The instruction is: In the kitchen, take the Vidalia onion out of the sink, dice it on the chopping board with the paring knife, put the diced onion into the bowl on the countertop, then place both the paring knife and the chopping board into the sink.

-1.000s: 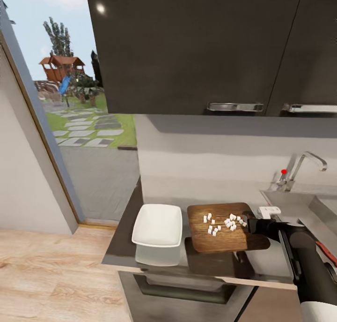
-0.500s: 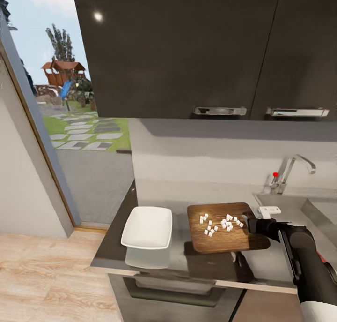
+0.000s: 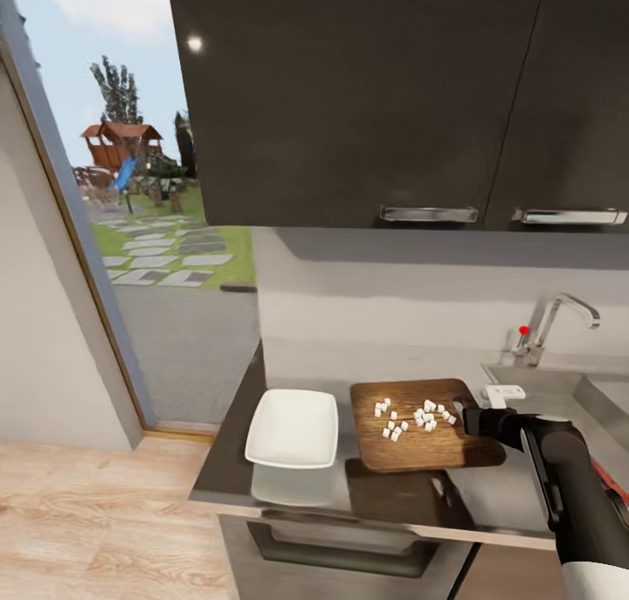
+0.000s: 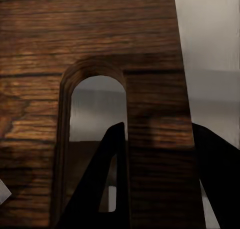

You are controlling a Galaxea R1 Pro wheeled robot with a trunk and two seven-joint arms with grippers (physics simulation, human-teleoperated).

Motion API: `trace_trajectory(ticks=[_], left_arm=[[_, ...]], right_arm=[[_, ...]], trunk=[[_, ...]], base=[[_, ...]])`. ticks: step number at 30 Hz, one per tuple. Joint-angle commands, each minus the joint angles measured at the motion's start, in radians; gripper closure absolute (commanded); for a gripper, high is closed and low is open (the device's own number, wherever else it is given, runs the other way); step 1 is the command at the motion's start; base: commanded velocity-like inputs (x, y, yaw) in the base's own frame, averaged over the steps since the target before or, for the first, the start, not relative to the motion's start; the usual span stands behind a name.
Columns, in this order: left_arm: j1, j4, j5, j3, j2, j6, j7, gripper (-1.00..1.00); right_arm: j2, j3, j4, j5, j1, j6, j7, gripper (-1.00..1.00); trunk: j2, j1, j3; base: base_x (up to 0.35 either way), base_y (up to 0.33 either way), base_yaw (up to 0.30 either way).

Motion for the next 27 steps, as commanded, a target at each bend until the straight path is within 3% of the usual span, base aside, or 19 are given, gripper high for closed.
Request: trace_trajectory(ticks=[1,18,27], left_arm=[[0.0,-0.001,0.007,-0.007,0.002,-0.002,0.008,-1.0],[0.0,0.001,0.007,-0.007,0.002,-0.003,0.008,-1.0],[0.0,0.001,0.007,-0.007,0.002,-0.003,0.008,-1.0]], right_arm=[[0.0,-0.001,-0.002,0.008,-0.001,0.005,0.009,1.0],[-0.001,-0.001,-0.028,0.013,-0.001,0.042,0.005,1.0],[-0.001,-0.002,-0.031,0.041,-0.001,0.044,0.005,1.0]], trunk=[[-0.002,0.001,0.0],[-0.002,0.001,0.027],[-0.002,0.001,0.041]], base=[[0.0,0.232,0.0],[0.0,0.044,0.0],[0.0,0.194,0.0]])
